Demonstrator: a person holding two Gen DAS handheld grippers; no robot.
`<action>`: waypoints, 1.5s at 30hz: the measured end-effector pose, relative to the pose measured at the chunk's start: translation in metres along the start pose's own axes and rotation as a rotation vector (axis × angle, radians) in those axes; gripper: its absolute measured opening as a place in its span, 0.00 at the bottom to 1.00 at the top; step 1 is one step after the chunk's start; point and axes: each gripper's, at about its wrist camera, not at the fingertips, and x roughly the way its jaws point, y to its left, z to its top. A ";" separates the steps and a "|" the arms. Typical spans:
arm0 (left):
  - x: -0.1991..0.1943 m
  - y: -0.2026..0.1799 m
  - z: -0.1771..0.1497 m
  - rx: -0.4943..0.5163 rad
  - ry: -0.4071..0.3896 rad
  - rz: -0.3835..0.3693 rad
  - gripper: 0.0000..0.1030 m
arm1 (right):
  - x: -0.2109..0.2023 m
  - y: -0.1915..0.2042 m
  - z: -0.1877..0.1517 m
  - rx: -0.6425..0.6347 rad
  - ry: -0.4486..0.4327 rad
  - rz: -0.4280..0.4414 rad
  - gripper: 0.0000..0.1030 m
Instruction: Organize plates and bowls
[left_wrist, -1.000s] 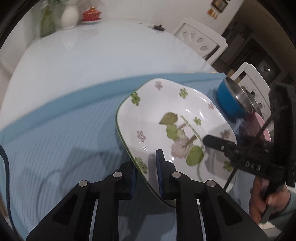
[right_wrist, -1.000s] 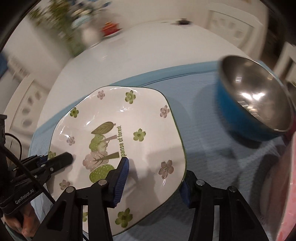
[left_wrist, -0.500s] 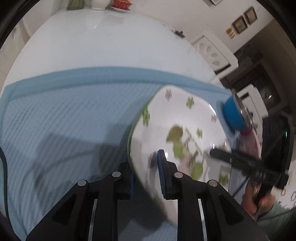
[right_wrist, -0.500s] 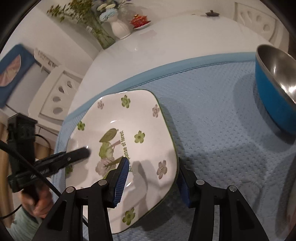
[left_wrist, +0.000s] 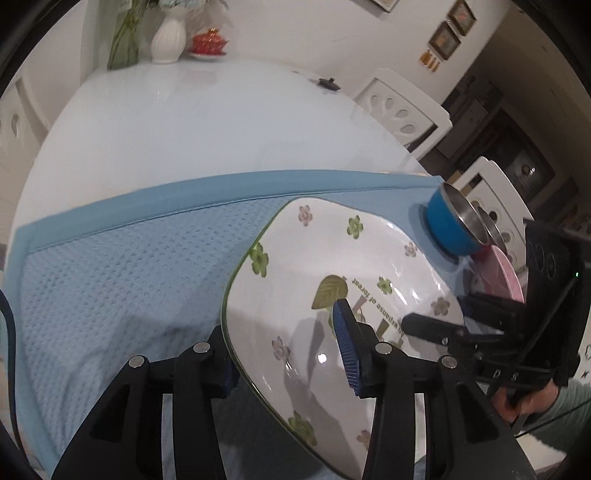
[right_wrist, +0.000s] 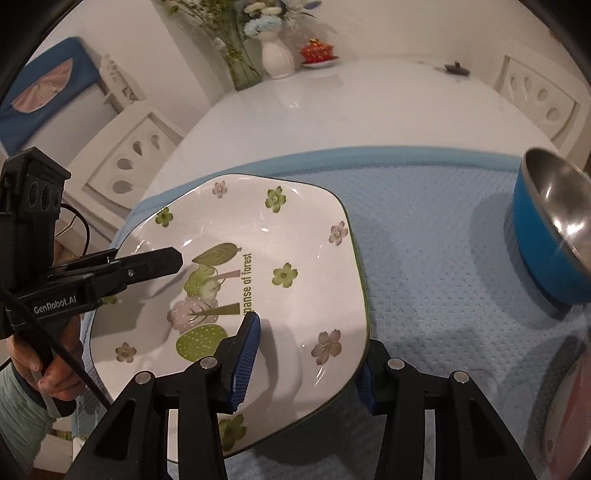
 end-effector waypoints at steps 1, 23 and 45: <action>-0.004 -0.001 -0.001 0.002 -0.003 0.000 0.39 | -0.004 0.002 -0.001 -0.014 -0.008 -0.002 0.44; -0.154 -0.066 -0.079 -0.072 -0.159 0.080 0.39 | -0.128 0.081 -0.069 -0.131 -0.051 0.108 0.44; -0.175 -0.092 -0.234 -0.214 -0.021 0.094 0.39 | -0.135 0.106 -0.203 -0.201 0.166 0.161 0.44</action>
